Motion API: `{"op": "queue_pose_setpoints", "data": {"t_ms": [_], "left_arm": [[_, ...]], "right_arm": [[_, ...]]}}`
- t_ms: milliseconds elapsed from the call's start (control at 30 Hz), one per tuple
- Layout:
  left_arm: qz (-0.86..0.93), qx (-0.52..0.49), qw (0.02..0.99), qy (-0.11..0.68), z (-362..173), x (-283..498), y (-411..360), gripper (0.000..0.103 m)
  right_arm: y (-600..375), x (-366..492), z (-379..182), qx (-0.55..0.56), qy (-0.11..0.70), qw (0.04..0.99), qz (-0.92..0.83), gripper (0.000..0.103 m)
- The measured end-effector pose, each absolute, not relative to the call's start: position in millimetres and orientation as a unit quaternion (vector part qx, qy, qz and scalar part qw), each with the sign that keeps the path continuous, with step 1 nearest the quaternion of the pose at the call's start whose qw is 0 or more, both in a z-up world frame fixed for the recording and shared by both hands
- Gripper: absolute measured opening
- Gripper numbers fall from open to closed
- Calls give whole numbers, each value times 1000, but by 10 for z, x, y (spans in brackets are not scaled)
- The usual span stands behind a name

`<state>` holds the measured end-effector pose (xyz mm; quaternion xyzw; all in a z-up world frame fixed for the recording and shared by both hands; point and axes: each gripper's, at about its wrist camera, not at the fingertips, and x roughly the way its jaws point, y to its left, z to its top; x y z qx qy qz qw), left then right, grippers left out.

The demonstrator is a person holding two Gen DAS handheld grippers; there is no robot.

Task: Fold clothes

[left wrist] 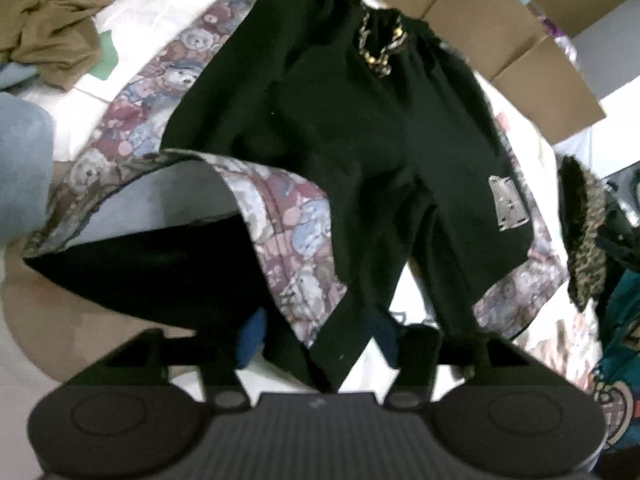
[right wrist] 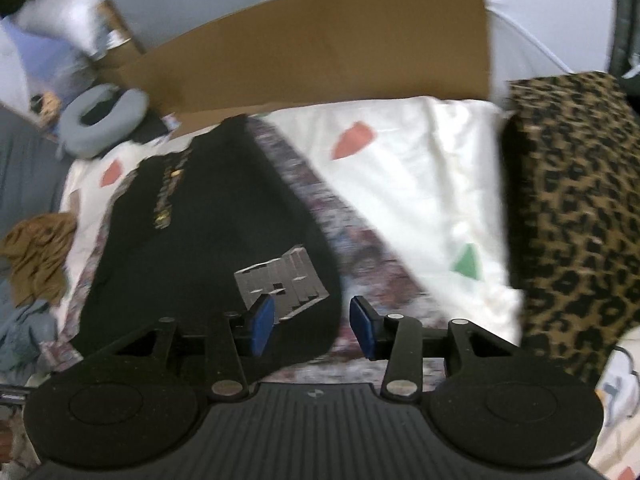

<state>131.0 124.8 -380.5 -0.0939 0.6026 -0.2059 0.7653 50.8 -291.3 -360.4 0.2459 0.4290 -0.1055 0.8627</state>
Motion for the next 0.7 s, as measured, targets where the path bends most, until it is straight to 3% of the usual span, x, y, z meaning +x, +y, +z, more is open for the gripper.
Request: {"op": "queue_pose_setpoints", "data": {"t_ms": [333,467,700], "left_arm": [[-228,-125,766,587,-4087,1183,1319,52],[-233,-142,763,586,-4129,1161,1333,39],[-248,-155,765,573,-4143,1132,1280,39]], "right_arm": [[-2419,994,-3912,278,453,847,-25,51],[-2196,1192,-4053,280,465,840,1,51],[-1935,1440,-4214,293,490,820,33,51]]}}
